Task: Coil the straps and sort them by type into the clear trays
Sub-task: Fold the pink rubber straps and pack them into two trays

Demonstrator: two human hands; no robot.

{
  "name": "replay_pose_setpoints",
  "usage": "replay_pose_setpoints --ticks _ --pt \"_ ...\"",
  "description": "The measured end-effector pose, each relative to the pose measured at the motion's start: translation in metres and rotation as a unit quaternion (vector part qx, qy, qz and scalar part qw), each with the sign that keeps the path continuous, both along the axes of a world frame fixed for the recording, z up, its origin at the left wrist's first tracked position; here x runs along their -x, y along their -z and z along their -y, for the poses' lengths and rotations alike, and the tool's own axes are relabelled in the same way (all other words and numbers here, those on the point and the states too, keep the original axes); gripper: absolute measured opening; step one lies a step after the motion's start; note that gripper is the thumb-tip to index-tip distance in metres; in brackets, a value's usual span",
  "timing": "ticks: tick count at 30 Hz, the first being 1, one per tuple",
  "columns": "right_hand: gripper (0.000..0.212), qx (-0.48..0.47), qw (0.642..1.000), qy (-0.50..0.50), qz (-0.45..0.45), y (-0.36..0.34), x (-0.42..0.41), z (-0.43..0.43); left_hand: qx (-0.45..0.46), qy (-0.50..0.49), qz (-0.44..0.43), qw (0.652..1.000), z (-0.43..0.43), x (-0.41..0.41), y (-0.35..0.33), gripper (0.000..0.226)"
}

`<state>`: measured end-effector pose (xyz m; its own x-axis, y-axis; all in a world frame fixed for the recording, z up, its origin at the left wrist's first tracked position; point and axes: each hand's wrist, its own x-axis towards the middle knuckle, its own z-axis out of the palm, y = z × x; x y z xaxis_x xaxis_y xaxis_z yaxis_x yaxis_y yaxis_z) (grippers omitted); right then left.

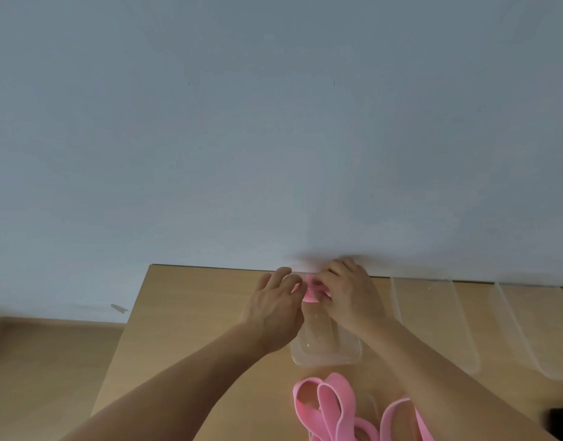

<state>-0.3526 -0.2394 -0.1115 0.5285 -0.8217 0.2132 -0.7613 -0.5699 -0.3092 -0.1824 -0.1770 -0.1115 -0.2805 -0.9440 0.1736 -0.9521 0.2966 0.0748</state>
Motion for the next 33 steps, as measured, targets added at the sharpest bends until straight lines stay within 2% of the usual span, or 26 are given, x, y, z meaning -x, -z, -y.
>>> replay_pose_setpoints --ticks 2,5,13,24,28,33 --pt "0.012 0.003 1.0 0.001 0.009 0.0 0.004 -0.001 -0.005 -0.012 -0.024 1.0 0.002 0.001 -0.002 0.028" --pt "0.012 0.0 1.0 0.008 0.009 -0.001 0.007 -0.003 -0.029 -0.025 -0.05 0.998 0.002 0.002 -0.001 0.038" --pt "0.019 -0.018 0.999 0.007 -0.028 -0.003 0.01 -0.008 -0.052 -0.019 -0.004 0.998 0.002 0.002 -0.004 0.047" --pt "0.033 -0.049 0.997 -0.008 -0.062 -0.02 0.025 -0.01 -0.134 -0.09 0.027 0.987 -0.01 0.008 -0.014 0.058" --pt "0.039 -0.068 0.996 -0.039 -0.051 -0.037 0.026 -0.023 -0.15 -0.126 0.009 0.981 -0.03 0.015 -0.031 0.057" --pt "0.039 -0.046 0.997 -0.057 -0.033 -0.061 0.034 -0.062 -0.145 -0.151 -0.043 0.977 -0.067 0.021 -0.054 0.058"
